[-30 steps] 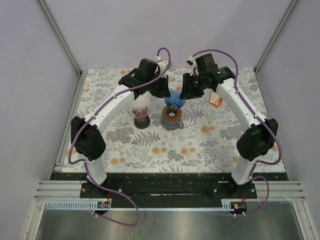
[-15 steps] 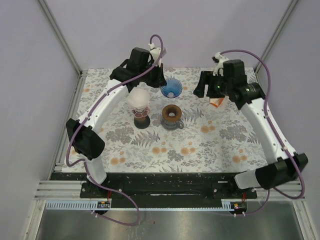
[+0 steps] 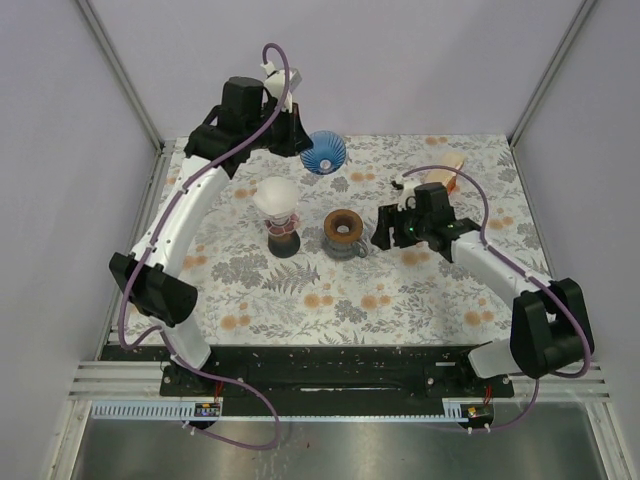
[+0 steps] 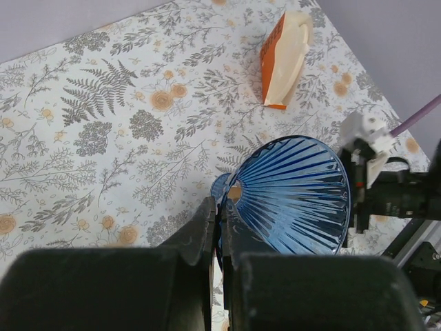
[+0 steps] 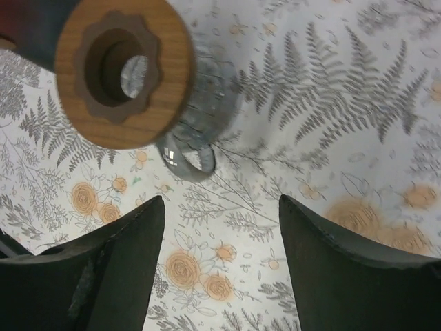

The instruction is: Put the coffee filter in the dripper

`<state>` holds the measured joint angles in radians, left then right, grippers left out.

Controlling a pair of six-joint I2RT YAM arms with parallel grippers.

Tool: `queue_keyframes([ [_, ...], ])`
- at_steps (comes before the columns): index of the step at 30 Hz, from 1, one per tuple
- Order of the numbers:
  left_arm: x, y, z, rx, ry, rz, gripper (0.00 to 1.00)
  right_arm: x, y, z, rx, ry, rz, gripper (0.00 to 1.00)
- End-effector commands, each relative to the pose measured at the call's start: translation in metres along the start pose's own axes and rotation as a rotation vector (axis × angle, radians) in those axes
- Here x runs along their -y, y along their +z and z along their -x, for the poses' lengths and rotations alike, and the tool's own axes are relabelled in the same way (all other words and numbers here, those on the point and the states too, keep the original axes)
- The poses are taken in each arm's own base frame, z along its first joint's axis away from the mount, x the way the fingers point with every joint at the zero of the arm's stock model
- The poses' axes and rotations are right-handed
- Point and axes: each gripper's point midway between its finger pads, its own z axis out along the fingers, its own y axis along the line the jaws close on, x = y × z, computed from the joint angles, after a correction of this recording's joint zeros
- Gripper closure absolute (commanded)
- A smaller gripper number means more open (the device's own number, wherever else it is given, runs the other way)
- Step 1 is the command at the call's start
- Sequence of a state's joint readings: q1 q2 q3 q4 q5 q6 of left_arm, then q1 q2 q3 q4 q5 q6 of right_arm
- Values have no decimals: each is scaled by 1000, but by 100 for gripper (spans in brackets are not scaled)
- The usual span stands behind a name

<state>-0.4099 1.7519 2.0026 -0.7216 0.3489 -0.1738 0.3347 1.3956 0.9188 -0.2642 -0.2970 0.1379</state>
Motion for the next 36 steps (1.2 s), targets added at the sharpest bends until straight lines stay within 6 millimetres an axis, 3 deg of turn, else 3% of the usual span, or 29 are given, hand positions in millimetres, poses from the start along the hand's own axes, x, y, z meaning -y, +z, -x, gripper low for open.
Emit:
queue_keyframes([
  [1,23,-30,26,90,32,-62,100,-37,18,40,131,-238,69,26],
  [3,24,-31,25,87,27,-66,100,-39,26,29,91,-239,75,27],
  [7,24,-31,23,85,23,-71,100,-36,36,20,64,-282,63,41],
  [17,26,-29,22,80,11,-85,100,-48,59,3,23,-319,105,43],
  [20,24,-27,19,74,9,-82,100,-46,60,1,25,-322,90,52],
  [27,23,-28,19,77,14,-79,100,-44,44,-18,-15,-312,47,70],
  [36,24,-25,17,70,5,-92,100,-54,17,-35,16,-308,-7,76],
])
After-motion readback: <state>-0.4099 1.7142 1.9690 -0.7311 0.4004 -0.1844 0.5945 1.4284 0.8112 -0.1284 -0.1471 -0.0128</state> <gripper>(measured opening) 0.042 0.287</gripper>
